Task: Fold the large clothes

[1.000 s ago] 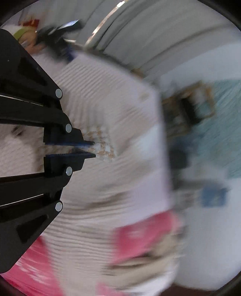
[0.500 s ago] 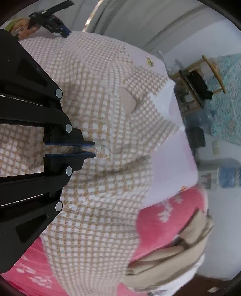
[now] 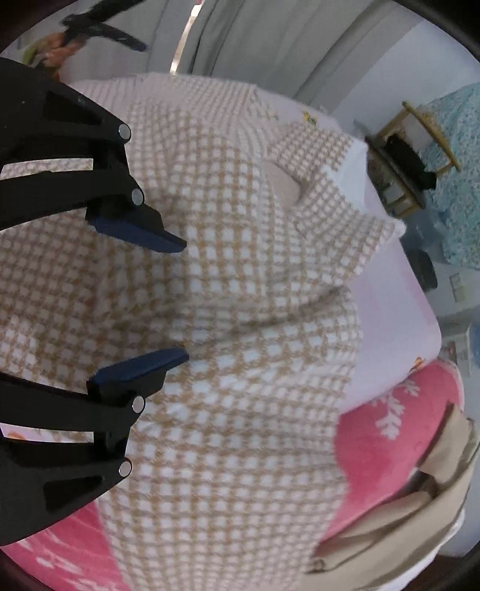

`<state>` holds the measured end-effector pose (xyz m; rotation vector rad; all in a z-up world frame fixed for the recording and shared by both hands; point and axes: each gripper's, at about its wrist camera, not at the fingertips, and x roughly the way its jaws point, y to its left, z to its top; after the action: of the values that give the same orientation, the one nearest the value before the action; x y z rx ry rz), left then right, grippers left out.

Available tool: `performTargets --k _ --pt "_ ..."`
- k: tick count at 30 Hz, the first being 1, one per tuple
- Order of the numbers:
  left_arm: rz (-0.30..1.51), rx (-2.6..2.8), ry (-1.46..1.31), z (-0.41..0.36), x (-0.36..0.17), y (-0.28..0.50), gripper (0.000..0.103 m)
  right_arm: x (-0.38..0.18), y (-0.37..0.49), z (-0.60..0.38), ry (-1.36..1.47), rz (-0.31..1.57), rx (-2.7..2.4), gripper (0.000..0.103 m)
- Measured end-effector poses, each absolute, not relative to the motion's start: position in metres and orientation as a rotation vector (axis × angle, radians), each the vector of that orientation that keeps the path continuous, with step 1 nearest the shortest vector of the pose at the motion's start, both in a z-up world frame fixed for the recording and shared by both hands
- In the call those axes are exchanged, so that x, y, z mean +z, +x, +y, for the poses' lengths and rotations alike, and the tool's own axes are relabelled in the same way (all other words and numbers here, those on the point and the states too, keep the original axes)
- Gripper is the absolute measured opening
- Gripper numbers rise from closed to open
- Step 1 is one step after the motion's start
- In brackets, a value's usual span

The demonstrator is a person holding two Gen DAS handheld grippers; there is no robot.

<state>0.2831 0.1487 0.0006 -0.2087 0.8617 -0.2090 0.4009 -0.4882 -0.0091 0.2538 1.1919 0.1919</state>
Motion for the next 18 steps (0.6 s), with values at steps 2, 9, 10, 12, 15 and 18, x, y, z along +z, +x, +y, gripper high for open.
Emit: performTargets --k 2,9,10,12,15,18 --pt "0.866 -0.217 -0.195 0.14 0.004 0.309 0.043 -0.013 0.395 -0.484 0.248 1.199 0.2 0.052" --pt "0.95 -0.203 0.004 0.078 -0.018 0.414 0.043 -0.016 0.397 -0.475 0.192 1.182 0.204 0.045" --pt "0.971 -0.193 0.043 0.07 -0.024 0.425 0.043 -0.018 0.396 -0.475 0.194 1.182 0.207 0.041" --pt "0.997 -0.155 0.086 0.064 -0.034 0.439 0.031 -0.023 0.396 -0.476 0.199 1.186 0.211 0.033" --pt "0.985 -0.109 0.148 0.062 -0.041 0.447 0.009 -0.026 0.393 -0.478 0.205 1.179 0.216 0.015" --pt "0.941 -0.114 0.123 0.071 -0.035 0.44 0.004 -0.017 0.389 -0.477 0.19 1.139 0.205 0.003"
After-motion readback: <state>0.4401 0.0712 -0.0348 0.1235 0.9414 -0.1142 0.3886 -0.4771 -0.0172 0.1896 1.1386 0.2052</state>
